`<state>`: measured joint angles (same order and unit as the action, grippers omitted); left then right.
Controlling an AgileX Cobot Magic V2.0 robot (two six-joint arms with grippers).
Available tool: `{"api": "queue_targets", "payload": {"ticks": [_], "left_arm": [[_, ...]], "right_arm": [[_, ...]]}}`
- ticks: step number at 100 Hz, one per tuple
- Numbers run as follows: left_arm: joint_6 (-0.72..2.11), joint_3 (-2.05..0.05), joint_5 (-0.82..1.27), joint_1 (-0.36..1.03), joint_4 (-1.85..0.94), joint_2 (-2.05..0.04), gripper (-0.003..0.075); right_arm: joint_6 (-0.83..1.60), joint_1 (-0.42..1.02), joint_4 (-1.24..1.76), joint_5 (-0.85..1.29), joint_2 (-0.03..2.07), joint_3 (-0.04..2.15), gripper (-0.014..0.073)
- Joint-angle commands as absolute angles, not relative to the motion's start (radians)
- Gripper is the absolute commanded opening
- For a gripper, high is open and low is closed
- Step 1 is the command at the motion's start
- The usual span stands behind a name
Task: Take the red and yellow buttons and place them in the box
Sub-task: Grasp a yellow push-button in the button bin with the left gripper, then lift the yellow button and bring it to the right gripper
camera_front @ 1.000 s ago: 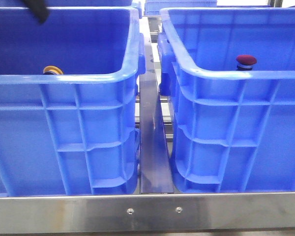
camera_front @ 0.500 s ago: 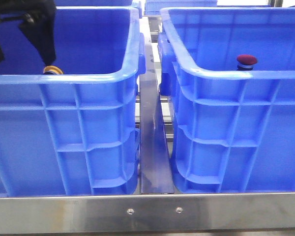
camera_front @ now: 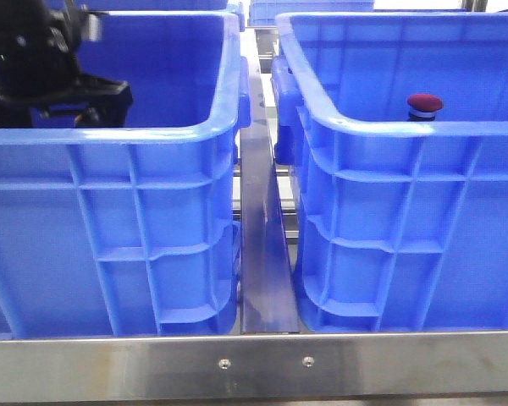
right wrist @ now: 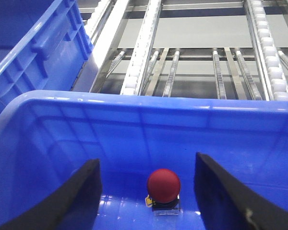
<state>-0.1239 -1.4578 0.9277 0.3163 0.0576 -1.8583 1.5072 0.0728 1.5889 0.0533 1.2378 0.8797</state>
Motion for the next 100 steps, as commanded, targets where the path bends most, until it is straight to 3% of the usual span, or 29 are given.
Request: {"api": "queue_targets", "payload": {"ticks": [1,14,38,54,79,100], "left_arm": [[-0.137,-1.493,0.886,0.312,0.06,-1.817,0.0614],[-0.137,-1.493,0.868,0.312,0.06,-1.817,0.0529],[-0.137,-1.493,0.852,0.312,0.06,-1.817,0.015],[-0.137,-1.493,0.841,0.312,0.058,-1.8,-0.0018],[-0.087,-1.427,0.763,0.32,-0.036,-1.657,-0.002],[0.119,-1.271,0.624,0.365,-0.245,-1.451,-0.002]], "right_arm": [[1.516,0.068,1.601,0.067,1.214,0.906,0.0456],[1.516,0.068,1.601,0.067,1.214,0.906,0.0456],[1.516,0.068,1.601,0.067,1.214,0.906,0.0456],[1.516,0.068,1.601,0.067,1.214,0.906,0.0456],[1.516,0.068,1.601,0.071,1.214,0.906,0.0456],[1.516,0.068,1.601,0.07,1.214,0.906,0.0456]]}}
